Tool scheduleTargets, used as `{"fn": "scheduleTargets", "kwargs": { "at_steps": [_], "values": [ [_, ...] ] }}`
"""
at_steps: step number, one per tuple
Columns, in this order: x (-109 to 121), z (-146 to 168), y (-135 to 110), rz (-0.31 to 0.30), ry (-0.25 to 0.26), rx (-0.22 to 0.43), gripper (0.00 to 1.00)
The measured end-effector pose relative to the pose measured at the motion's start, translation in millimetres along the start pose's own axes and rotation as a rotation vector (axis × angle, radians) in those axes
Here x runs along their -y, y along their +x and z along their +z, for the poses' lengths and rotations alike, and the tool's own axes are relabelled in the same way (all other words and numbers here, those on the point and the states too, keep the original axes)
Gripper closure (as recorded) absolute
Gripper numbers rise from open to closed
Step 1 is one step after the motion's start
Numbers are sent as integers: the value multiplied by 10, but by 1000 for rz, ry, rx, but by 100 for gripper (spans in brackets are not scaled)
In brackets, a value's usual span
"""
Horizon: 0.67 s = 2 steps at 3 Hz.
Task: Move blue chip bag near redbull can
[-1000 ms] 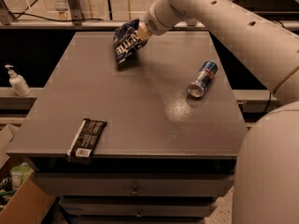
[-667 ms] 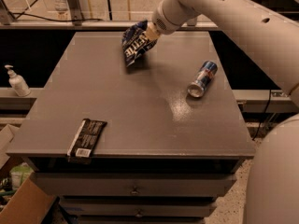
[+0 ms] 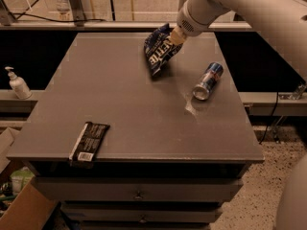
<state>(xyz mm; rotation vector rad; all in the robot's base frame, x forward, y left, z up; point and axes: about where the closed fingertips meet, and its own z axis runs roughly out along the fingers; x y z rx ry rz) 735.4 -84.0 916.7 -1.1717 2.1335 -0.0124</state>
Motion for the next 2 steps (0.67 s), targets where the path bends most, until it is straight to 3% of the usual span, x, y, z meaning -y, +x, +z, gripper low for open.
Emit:
{"fn": "scheduleTargets", "kwargs": {
  "at_steps": [2],
  "values": [
    [162, -265, 494, -2, 26, -113, 100]
  ]
}}
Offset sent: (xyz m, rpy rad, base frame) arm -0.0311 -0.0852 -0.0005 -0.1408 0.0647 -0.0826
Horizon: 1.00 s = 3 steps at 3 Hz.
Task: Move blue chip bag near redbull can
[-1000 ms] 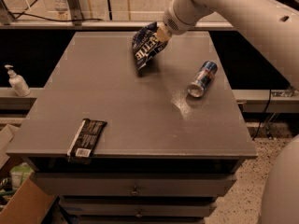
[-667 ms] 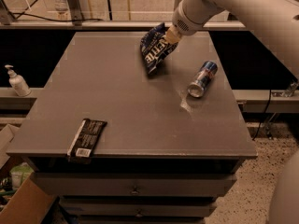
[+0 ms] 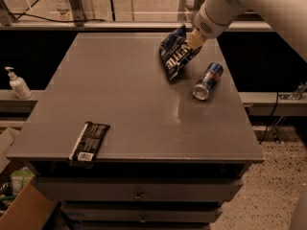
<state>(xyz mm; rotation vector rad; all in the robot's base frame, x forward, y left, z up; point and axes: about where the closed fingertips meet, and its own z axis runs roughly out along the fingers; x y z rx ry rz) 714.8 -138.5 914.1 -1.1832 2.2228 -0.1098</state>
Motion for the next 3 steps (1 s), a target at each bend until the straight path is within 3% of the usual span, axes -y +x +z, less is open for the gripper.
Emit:
{"fn": "scheduleTargets", "kwargs": {
  "at_steps": [1, 3],
  "values": [
    [81, -26, 122, -7, 10, -35, 100],
    [183, -32, 203, -43, 21, -94, 60]
  ]
}}
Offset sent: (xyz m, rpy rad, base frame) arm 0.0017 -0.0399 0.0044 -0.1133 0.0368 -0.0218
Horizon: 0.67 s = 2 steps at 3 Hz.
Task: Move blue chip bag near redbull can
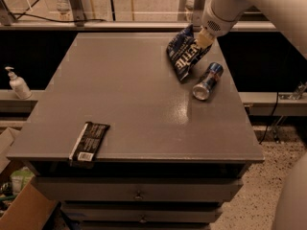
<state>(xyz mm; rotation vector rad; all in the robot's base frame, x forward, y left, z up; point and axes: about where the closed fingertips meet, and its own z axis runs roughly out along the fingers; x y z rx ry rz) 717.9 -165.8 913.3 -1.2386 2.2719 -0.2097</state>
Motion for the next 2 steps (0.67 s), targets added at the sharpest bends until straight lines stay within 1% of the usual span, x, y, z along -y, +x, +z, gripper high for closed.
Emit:
{"fn": "scheduleTargets", "kwargs": {
  "at_steps": [2],
  "values": [
    [36, 12, -23, -30, 20, -18, 13]
  ]
}}
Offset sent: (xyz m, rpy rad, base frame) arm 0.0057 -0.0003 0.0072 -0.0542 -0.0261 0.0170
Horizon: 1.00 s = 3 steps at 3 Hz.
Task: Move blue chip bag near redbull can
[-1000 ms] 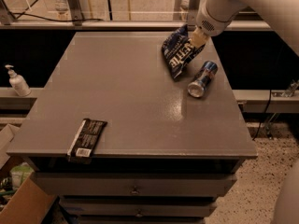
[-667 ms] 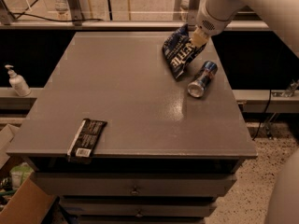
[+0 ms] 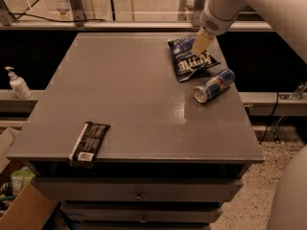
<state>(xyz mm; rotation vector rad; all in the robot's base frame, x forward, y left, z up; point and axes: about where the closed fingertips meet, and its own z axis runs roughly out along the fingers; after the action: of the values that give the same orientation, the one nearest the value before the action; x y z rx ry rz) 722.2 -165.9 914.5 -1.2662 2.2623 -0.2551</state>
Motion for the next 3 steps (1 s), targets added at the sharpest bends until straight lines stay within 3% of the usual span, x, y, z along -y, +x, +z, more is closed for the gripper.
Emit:
{"fn": "scheduleTargets", "kwargs": {
  "at_steps": [1, 3],
  "values": [
    [-1, -1, -12, -9, 5, -1, 0],
    [-20, -40, -31, -14, 16, 13, 0]
  ]
}}
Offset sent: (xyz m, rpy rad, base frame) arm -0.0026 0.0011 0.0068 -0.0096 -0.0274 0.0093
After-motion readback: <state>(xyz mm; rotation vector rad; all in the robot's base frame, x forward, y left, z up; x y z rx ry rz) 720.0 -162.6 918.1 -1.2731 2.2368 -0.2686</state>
